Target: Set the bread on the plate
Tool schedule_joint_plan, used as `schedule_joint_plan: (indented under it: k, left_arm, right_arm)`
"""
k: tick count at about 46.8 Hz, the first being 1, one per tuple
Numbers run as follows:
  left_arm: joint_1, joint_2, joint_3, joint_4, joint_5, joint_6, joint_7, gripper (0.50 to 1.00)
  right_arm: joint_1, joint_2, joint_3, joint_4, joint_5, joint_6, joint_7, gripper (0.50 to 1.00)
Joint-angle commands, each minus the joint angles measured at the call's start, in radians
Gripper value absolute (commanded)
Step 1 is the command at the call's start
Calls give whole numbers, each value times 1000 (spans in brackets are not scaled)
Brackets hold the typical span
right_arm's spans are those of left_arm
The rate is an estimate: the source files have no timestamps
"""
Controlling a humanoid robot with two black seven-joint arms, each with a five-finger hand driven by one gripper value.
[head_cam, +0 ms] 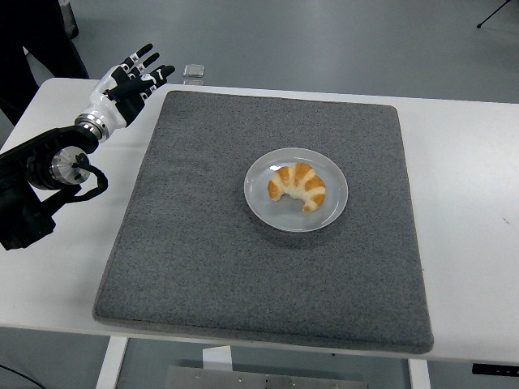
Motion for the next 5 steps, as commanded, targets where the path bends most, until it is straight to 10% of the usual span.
schedule_joint_plan:
  k: [1, 5]
  left_arm:
    - [2, 0, 0, 3, 0, 0, 0, 999]
    - [2, 0, 0, 3, 0, 0, 0, 999]
  right_arm:
    - [3, 0, -3, 0, -3, -4, 0, 952]
    - [1, 0, -3, 0, 2, -8, -1, 952]
